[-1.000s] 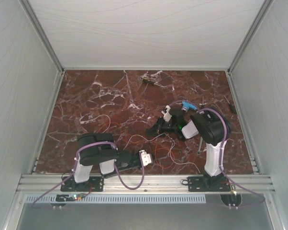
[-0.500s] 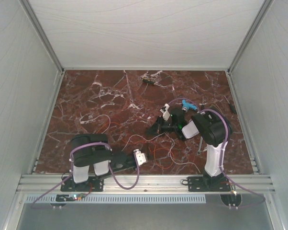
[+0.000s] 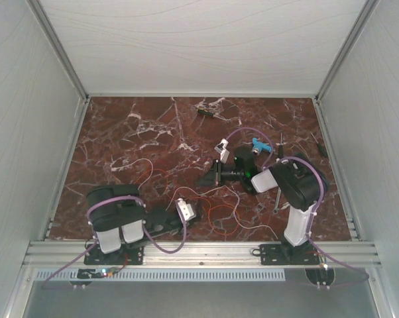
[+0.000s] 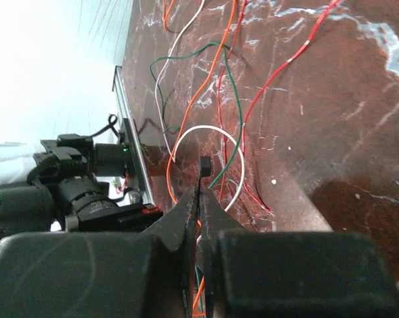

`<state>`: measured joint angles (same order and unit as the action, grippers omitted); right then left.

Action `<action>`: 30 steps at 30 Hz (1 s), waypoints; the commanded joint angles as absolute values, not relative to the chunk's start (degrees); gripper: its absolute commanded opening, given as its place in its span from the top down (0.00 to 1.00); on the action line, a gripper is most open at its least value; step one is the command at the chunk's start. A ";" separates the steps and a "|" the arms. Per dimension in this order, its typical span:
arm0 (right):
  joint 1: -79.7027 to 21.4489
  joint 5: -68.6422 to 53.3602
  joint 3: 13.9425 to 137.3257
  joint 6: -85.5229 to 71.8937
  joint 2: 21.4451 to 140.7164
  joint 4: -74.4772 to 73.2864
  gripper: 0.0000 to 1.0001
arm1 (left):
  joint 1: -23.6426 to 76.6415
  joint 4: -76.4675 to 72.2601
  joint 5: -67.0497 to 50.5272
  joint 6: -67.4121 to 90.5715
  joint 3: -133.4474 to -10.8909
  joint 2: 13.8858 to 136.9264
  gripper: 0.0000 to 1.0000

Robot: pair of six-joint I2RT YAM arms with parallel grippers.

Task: Zip-tie the wires
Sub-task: Tie the cable at the center of the board.

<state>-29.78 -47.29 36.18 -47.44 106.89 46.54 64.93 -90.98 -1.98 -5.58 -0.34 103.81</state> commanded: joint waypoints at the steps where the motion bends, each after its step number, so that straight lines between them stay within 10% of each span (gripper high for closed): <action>1: -31.37 -45.79 36.55 -39.95 103.33 47.73 1.00 | 63.81 -104.81 -3.27 0.24 0.50 101.14 1.00; 12: -34.34 -38.04 32.94 -26.49 96.86 48.99 1.00 | 58.54 -101.55 -8.42 14.43 1.40 95.76 1.00; 30: -34.45 -34.70 29.81 -20.72 96.32 55.04 1.00 | 55.55 -43.86 -8.83 21.60 -11.38 70.89 1.00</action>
<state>-34.13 -36.36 30.46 -24.12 97.91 49.67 56.58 -55.42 -7.64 18.48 -8.62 72.27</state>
